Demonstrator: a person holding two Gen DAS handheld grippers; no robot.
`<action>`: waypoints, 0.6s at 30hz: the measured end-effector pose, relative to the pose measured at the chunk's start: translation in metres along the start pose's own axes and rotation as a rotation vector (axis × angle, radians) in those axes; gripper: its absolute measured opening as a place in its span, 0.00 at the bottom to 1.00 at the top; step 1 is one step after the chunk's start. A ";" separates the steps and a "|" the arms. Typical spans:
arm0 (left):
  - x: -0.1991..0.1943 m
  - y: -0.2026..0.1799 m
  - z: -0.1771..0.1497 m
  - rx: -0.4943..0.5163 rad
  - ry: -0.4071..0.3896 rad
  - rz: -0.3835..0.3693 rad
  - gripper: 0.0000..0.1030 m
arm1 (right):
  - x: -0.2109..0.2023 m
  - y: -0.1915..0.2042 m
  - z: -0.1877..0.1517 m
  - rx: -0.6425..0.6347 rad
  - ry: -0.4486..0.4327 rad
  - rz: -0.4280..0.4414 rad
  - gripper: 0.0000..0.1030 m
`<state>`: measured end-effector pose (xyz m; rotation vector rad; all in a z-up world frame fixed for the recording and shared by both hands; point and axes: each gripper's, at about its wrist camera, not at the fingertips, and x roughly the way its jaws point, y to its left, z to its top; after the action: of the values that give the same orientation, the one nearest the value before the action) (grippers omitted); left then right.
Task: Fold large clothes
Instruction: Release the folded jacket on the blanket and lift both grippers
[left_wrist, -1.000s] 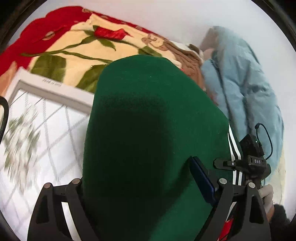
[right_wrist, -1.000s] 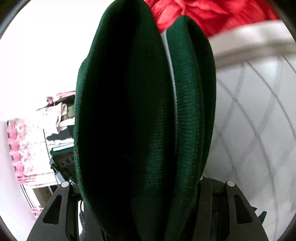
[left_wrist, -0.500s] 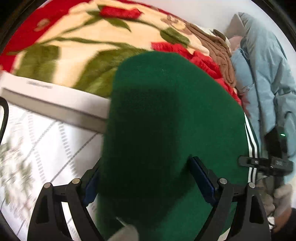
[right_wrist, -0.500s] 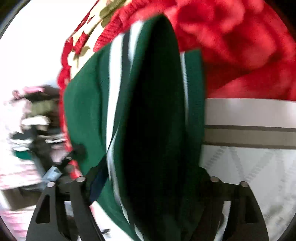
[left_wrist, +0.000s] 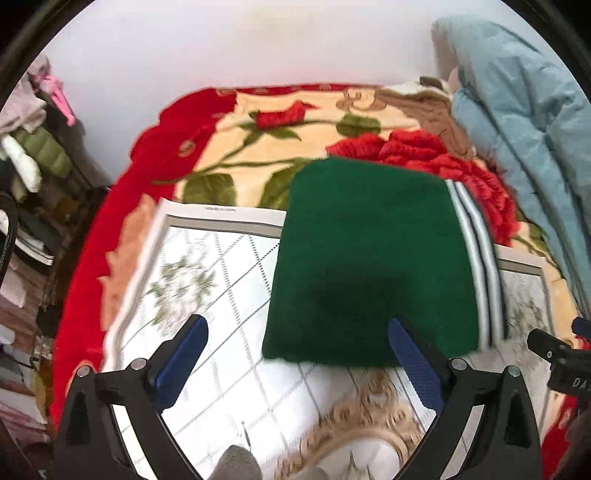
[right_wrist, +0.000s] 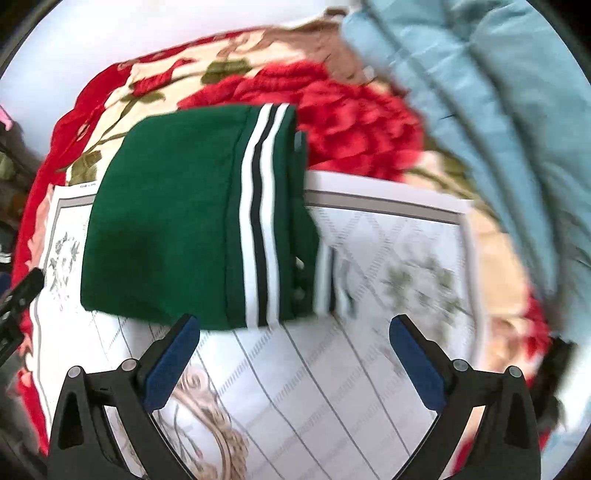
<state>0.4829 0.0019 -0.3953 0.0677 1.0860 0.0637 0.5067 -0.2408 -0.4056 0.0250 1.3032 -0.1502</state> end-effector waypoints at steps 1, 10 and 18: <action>-0.014 -0.003 0.000 0.000 -0.009 -0.001 0.97 | -0.028 -0.007 -0.017 -0.003 -0.020 -0.017 1.00; -0.165 0.001 -0.024 -0.039 -0.078 -0.033 0.97 | -0.212 -0.004 -0.098 0.006 -0.168 -0.118 1.00; -0.305 0.009 -0.051 -0.059 -0.153 -0.042 0.97 | -0.376 -0.019 -0.166 -0.011 -0.289 -0.141 1.00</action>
<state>0.2958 -0.0135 -0.1493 -0.0038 0.9314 0.0516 0.2493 -0.2064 -0.0870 -0.0951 1.0171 -0.2582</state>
